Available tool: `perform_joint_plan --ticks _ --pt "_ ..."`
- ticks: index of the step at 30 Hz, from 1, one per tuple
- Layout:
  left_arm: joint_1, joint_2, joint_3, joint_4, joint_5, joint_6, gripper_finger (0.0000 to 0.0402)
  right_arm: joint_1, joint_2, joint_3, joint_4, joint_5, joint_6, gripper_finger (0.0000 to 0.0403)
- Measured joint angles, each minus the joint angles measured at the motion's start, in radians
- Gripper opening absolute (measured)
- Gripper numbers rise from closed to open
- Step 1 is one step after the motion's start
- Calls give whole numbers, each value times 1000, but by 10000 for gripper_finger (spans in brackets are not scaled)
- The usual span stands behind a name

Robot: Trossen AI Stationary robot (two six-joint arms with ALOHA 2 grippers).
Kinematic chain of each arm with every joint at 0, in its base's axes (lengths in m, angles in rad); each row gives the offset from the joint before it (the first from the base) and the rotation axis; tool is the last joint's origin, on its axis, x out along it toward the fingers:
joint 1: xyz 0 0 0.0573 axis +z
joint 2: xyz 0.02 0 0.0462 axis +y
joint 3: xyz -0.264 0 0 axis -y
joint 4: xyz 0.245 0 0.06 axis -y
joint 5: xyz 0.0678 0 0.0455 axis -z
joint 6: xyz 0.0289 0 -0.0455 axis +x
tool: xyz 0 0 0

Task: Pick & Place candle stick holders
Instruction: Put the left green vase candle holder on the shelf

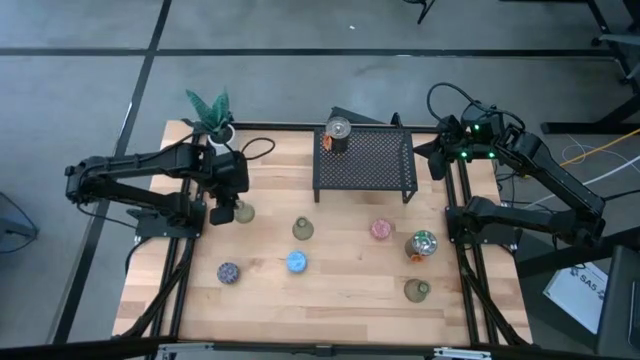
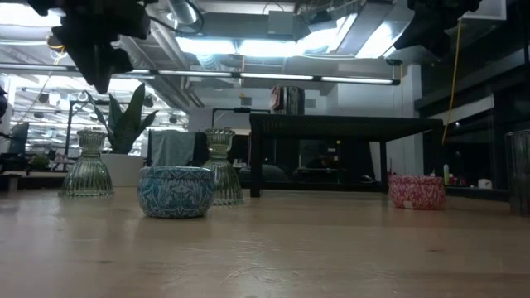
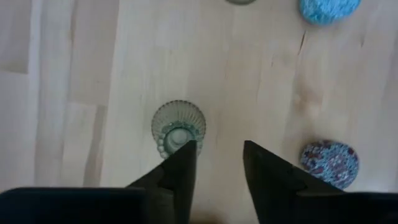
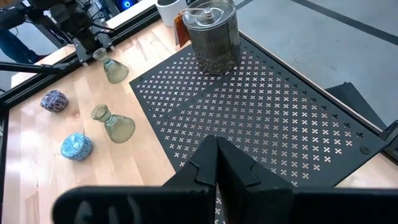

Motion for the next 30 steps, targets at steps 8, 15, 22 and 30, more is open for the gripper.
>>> perform_joint_plan --ticks 8,15,22,30 --pt "1 0 0 -3 -50 28 222 0 0 0 0 3 3 7" --pt "1 6 0 -3 -88 -29 277 -1 1 0 0 3 3 7" --pt "1 10 0 -6 -80 -32 301 0 7 0 0 3 3 7" --pt "1 50 0 -12 -74 -55 301 0 20 0 0 3 3 7"
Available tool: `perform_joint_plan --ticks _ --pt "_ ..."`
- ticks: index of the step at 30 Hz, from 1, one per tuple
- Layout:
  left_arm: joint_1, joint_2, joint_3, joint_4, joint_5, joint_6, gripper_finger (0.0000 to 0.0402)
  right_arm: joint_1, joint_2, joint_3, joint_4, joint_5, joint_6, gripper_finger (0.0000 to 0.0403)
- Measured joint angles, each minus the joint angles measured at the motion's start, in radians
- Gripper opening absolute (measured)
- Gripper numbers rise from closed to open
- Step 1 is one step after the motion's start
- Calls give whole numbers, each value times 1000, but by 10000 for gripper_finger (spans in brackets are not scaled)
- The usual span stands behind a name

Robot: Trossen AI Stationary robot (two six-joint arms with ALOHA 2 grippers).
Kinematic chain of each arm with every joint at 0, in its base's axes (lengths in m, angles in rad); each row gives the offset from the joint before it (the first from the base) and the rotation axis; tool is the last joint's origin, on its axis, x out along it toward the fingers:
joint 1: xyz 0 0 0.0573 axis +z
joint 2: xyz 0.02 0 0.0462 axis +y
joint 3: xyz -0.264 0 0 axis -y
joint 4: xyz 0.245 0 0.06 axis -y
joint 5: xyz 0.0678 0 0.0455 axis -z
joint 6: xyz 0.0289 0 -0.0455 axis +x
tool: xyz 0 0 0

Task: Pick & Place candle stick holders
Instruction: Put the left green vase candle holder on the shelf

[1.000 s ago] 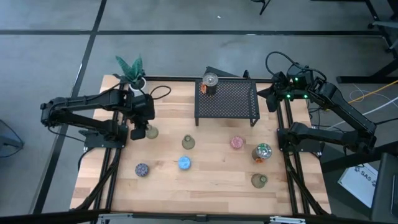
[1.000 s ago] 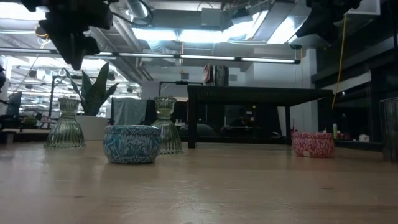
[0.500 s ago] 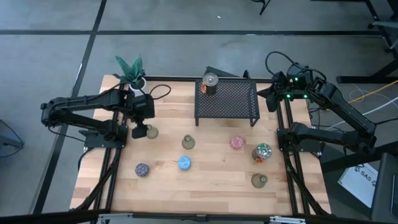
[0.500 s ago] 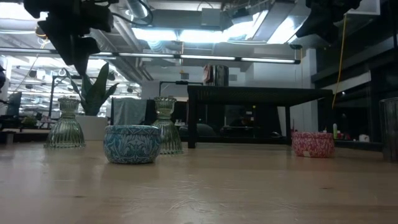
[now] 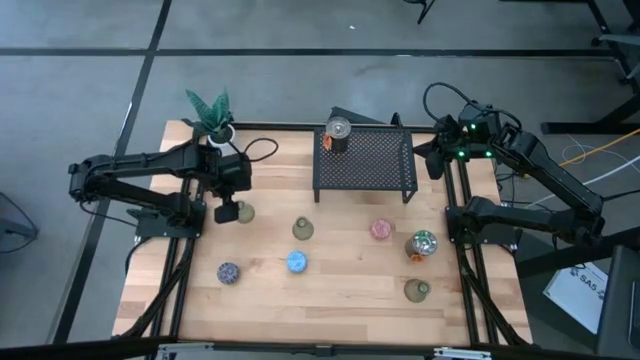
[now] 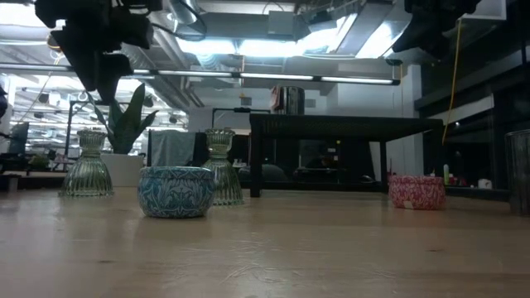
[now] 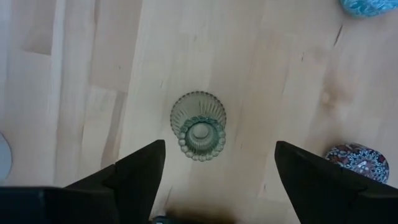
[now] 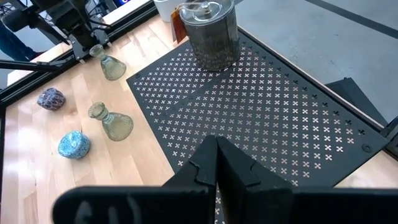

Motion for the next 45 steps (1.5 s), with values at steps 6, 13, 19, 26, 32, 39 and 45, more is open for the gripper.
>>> perform_joint_plan --ticks 6,13,19,26,32,39,45 --pt "0 39 0 -3 -3 -3 300 0 3 0 0 0 0 7" --pt "0 49 -63 4 -13 -12 302 0 4 0 0 0 0 7" --pt "0 49 -119 53 -28 -21 300 0 3 0 0 -1 0 7" --pt "0 50 -158 123 -39 -21 301 0 3 0 0 -3 0 7" --pt "0 68 -159 140 -39 5 299 0 3 0 0 -3 0 7" --pt "0 133 -159 145 -32 21 301 0 3 0 0 -3 0 7" --pt "0 181 -159 147 -26 8 290 0 3 0 0 -3 0 7"
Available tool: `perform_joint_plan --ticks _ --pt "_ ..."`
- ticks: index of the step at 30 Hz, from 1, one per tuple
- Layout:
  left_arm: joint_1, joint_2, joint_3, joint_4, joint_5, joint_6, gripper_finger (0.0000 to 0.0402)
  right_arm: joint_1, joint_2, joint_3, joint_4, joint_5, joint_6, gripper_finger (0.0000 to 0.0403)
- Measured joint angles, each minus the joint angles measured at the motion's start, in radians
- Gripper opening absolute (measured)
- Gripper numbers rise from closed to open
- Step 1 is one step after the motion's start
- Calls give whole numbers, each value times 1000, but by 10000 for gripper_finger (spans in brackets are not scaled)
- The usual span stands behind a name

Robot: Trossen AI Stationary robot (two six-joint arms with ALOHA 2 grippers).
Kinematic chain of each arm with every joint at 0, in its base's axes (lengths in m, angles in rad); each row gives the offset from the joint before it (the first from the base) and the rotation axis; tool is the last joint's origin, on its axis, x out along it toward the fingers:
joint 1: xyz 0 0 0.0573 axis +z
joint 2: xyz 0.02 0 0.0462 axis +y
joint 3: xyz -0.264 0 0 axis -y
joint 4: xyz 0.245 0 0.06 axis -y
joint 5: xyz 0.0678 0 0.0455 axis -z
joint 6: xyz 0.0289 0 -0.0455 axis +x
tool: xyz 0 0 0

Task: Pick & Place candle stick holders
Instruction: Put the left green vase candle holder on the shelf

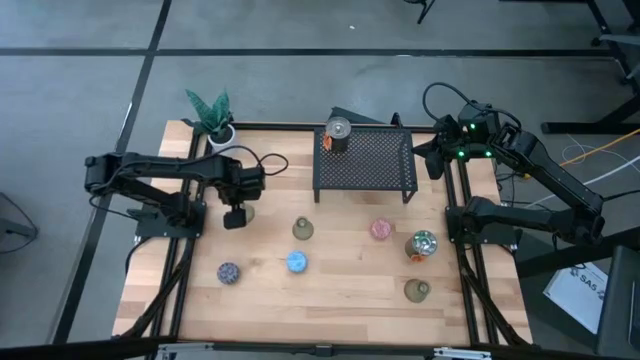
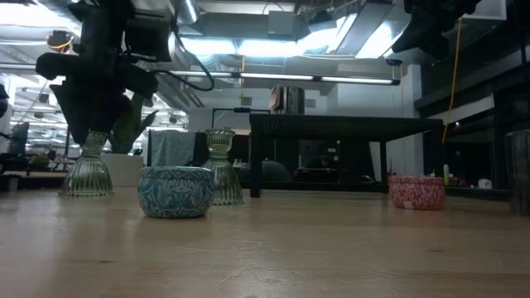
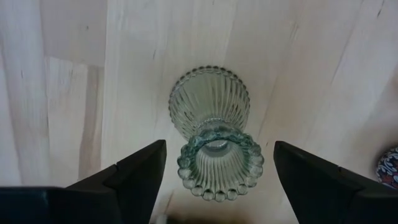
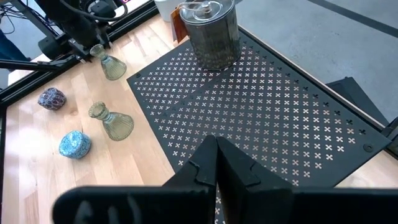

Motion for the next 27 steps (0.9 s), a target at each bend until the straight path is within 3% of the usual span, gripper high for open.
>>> perform_joint_plan --ticks 20,27 --pt "0 -11 0 0 5 -38 184 0 0 0 0 3 -3 7" --pt "0 -11 0 0 6 -41 185 0 1 0 0 3 -3 7"
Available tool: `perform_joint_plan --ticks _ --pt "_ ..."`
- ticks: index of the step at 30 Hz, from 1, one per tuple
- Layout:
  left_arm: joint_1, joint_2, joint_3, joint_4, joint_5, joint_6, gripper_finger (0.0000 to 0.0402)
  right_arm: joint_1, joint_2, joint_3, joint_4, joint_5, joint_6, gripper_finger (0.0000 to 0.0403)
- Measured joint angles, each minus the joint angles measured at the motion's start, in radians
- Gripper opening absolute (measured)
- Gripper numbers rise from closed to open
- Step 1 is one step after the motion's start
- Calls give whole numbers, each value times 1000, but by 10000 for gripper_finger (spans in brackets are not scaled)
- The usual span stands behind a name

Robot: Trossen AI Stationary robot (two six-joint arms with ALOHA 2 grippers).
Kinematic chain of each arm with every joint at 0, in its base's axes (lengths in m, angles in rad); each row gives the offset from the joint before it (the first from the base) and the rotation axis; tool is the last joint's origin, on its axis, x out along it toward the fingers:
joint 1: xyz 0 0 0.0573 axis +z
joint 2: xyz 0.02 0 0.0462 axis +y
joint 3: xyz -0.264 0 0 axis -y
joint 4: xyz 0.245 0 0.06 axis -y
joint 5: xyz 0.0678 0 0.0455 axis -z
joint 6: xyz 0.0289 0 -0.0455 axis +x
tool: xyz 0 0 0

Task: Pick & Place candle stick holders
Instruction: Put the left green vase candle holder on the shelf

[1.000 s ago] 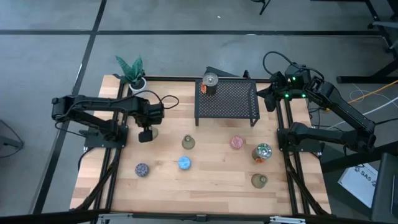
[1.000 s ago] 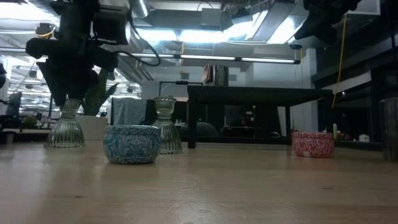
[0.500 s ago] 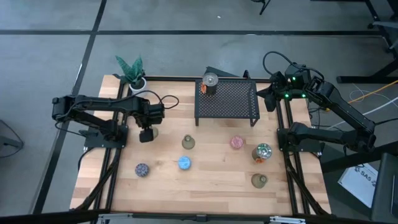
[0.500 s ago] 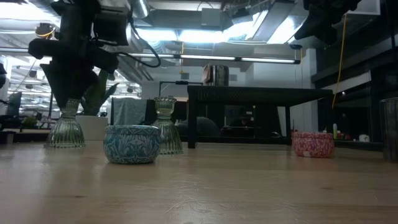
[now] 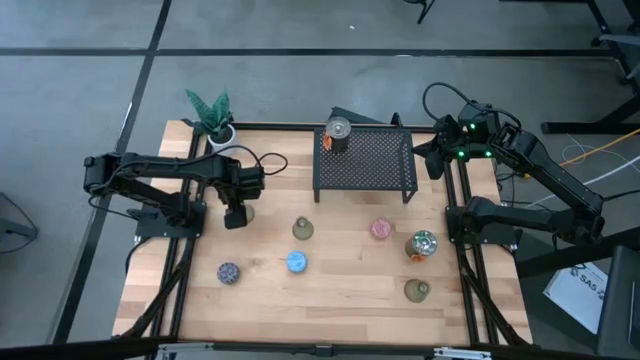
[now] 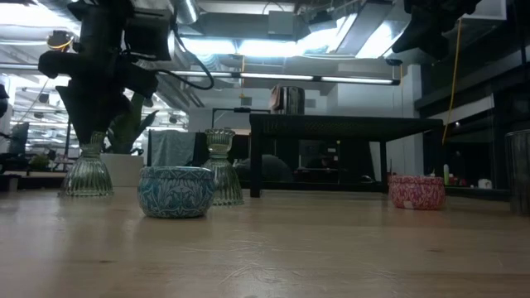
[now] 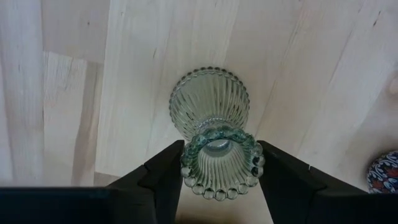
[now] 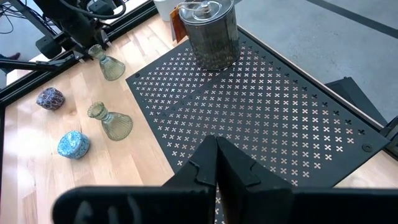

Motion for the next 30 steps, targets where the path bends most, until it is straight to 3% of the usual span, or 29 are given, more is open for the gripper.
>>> perform_joint_plan --ticks 14,30 --pt "0 0 33 -14 0 0 175 0 0 0 0 0 0 7" --pt "30 49 345 -179 79 -85 175 0 0 0 0 -1 0 7"
